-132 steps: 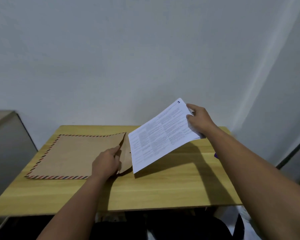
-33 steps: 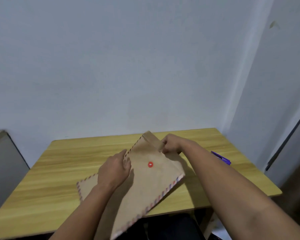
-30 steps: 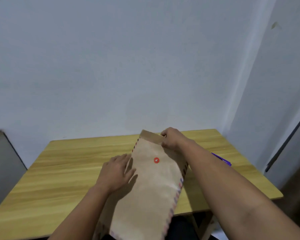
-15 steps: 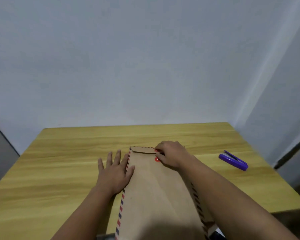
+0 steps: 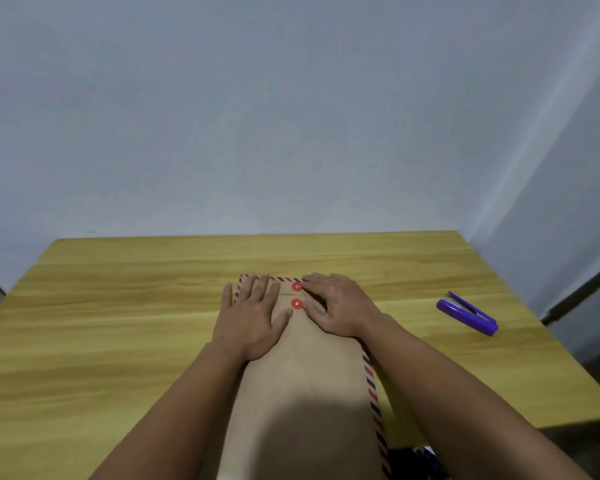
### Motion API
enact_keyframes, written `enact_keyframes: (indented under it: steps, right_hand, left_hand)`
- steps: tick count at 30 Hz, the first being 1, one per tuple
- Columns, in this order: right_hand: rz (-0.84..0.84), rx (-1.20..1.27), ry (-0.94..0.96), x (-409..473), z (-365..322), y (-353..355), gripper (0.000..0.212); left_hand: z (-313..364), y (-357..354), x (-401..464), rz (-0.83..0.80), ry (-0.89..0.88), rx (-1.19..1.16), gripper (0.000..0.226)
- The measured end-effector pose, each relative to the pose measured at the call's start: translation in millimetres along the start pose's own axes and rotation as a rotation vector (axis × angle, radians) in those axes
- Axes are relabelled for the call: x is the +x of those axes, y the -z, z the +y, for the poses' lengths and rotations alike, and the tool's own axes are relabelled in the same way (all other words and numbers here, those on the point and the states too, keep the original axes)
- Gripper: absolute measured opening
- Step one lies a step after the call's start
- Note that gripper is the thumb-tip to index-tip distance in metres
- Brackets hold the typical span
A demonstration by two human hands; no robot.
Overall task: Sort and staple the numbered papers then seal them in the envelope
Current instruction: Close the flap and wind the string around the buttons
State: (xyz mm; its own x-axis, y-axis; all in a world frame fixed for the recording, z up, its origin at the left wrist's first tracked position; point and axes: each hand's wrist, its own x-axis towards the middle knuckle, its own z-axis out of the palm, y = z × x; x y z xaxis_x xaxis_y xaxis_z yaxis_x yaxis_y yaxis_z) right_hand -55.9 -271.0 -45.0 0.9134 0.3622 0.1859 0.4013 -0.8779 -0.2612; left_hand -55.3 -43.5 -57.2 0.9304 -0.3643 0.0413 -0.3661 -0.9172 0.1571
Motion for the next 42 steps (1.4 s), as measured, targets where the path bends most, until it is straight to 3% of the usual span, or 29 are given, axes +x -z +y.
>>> enact_keyframes:
  steps: [4, 10, 14, 19, 25, 29, 33, 37, 42]
  right_hand:
    - [-0.081, -0.224, 0.14, 6.1, 8.1, 13.7, 0.056]
    - [-0.082, -0.343, 0.247, 12.2, 12.9, 27.6, 0.035]
    - [-0.136, -0.173, 0.106, 25.8, 2.6, 34.2, 0.021]
    - [-0.262, -0.167, -0.198, 59.2, -22.2, 41.4, 0.025]
    - [-0.363, -0.277, -0.197, 65.5, -35.3, 43.6, 0.021]
    - [-0.312, -0.127, -0.281, 62.1, -32.6, 52.0, 0.025]
    - [-0.308, -0.023, -0.337, 63.1, -35.0, 57.2, 0.007]
    - [-0.321, 0.021, -0.354, 67.4, -42.6, 66.3, 0.026]
    - [-0.054, 0.521, -0.523, 69.3, -53.4, 92.6, 0.035]
  left_hand:
    - [-7.6, 4.0, 9.2, -0.009, 0.111, -0.008, 0.072]
    - [-5.1, 0.0, 19.0, 0.024, 0.236, -0.017, 0.071]
    - [-0.3, -2.8, 18.3, 0.05, 0.303, -0.017, 0.073]
    - [-0.7, -1.9, 17.2, 0.053, 0.311, -0.028, 0.074]
    - [-0.6, -0.9, 15.2, 0.063, 0.309, -0.023, 0.074]
    - [-0.1, -1.5, 15.7, 0.066, 0.316, -0.028, 0.073]
    - [0.0, -1.3, 15.6, 0.063, 0.32, -0.03, 0.072]
    - [0.9, 0.0, 15.1, 0.067, 0.318, -0.029, 0.072]
    - [1.2, -0.3, 15.5, 0.07, 0.319, -0.03, 0.071]
